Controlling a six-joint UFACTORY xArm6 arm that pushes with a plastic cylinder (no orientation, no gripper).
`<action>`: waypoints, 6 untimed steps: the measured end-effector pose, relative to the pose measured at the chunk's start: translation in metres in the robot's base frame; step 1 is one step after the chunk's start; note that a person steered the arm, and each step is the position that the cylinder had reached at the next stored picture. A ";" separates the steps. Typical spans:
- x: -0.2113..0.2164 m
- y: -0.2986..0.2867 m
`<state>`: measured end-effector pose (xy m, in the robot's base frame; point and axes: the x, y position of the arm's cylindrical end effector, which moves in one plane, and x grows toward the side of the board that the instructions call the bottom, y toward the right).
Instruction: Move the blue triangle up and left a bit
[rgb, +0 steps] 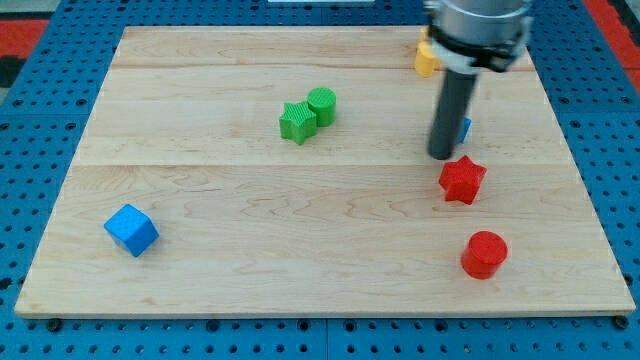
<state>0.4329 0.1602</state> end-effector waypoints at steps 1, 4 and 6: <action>0.003 0.045; -0.056 0.010; -0.078 -0.020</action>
